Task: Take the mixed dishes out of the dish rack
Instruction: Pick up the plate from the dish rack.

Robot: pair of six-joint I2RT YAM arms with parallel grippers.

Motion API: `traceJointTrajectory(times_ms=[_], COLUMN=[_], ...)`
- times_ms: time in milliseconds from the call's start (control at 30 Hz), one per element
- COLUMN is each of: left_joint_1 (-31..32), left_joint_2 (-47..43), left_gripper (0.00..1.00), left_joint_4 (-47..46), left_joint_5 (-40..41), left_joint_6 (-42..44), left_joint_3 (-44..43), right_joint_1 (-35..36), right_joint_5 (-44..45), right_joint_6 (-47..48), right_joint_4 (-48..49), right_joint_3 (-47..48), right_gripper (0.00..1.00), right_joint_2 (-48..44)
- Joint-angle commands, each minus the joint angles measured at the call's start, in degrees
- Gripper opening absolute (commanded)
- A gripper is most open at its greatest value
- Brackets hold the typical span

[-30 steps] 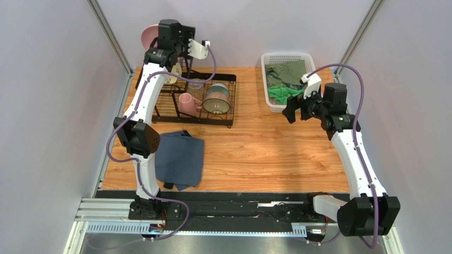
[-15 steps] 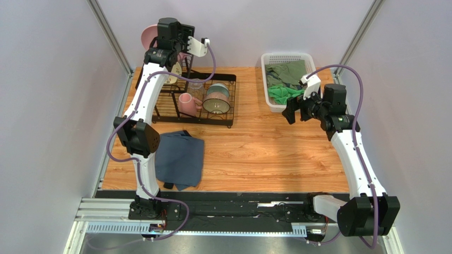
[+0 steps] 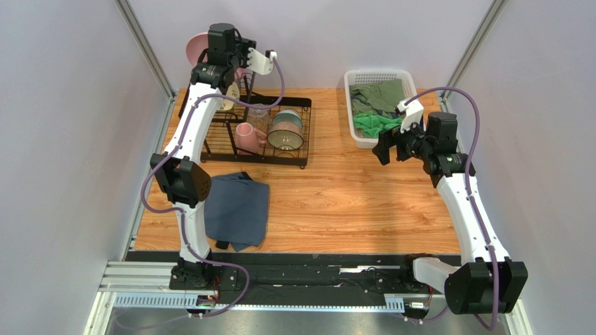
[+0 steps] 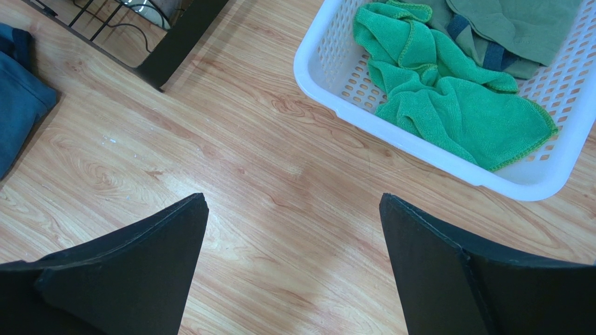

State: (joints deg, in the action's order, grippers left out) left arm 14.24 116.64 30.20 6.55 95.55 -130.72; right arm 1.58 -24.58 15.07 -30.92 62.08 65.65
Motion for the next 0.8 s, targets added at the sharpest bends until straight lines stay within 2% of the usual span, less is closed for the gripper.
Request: traceJointTrajectory(times_ms=[0, 300, 567, 767], left_joint_1=[0.26, 0.26, 0.35, 0.26], left_joint_2=[-0.62, -1.50, -2.12, -2.73], left_gripper=[0.33, 0.13, 0.02, 0.00], left_joint_4=[-2.51, -3.65, -4.45, -4.18], left_joint_5=[0.22, 0.40, -0.04, 0.57], left_joint_6=[0.52, 0.17, -1.06, -2.12], left_joint_3=[-2.00, -2.44, -3.32, -3.32], right_joint_1=[-0.70, -0.97, -1.06, -1.06], right_joint_5=[-0.29, -0.73, -0.73, -1.00], right_joint_6=[0.66, 0.57, 0.66, 0.66], right_joint_4=[2.18, 2.09, 2.09, 2.26], right_joint_3=[-0.47, -0.39, -0.56, -0.56], right_gripper=[1.00, 1.00, 1.00, 1.00], right_joint_2=[-2.19, -2.37, -2.28, -2.10])
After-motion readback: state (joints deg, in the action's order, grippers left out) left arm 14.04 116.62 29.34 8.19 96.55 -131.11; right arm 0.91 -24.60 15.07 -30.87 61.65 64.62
